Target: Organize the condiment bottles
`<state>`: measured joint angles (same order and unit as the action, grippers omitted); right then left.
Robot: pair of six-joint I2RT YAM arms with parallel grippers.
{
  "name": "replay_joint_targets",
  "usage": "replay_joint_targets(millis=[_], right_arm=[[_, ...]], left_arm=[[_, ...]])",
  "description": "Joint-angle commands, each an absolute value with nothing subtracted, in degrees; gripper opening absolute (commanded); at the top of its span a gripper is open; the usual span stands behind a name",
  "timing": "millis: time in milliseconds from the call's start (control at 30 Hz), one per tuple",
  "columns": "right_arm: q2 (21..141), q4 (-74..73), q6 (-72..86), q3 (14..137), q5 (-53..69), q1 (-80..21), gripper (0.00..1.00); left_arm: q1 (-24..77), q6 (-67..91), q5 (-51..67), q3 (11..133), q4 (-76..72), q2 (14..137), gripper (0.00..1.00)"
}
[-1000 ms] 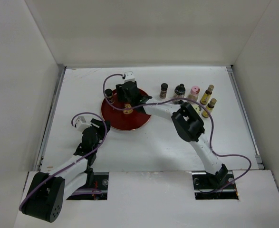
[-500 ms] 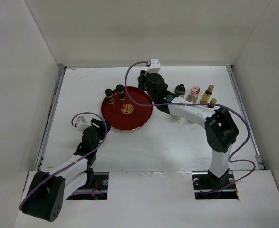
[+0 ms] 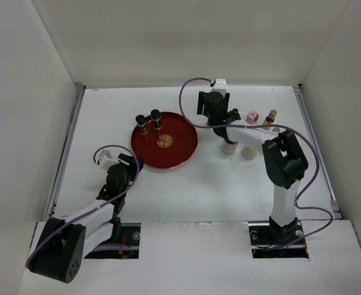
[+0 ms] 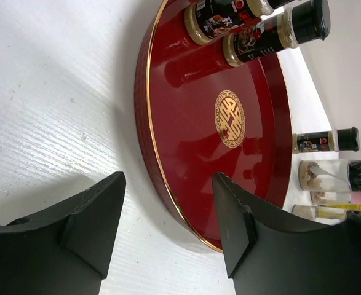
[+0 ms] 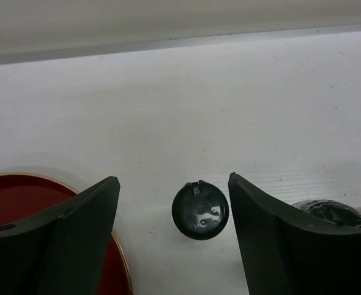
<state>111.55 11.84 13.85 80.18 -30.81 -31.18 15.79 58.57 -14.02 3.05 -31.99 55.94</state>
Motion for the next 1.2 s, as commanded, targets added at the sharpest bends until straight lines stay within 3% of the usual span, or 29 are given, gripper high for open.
replay_joint_targets(millis=[0, 367, 533, 667, 900, 967, 1067, 1167], right_arm=[[113.1, 10.7, 13.6, 83.6, -30.9, -30.6, 0.78], [116.0, 9.1, 16.3, 84.1, -29.4, -29.5, 0.68], [116.5, 10.1, 15.8, 84.6, -29.1, -29.3, 0.48], [112.2, 17.5, 14.2, 79.4, -29.3, -30.1, 0.39], [104.9, 22.2, 11.8, 75.1, -28.8, -37.6, 0.38], [105.5, 21.8, 11.9, 76.5, -27.7, -41.0, 0.38], [107.5, 22.1, 12.1, 79.1, -26.3, -46.0, 0.38], [110.5, 21.8, 12.9, 83.0, -24.7, -50.1, 0.38]], left_arm=[[15.5, 58.7, -13.5, 2.1, -35.6, 55.5, 0.57], [15.9, 59.0, -13.2, 2.3, -36.6, 57.2, 0.58], [15.5, 59.1, -13.3, 2.0, -36.7, 57.1, 0.58], [15.2, 59.1, -13.4, 1.6, -36.7, 55.7, 0.59], [13.7, 60.6, -13.9, 0.6, -36.3, 54.3, 0.58], [13.4, 60.6, -14.4, 0.7, -36.0, 54.6, 0.53], [13.1, 60.6, -14.2, 1.5, -33.9, 54.8, 0.35], [12.3, 60.6, -14.8, 2.1, -31.0, 54.1, 0.29]])
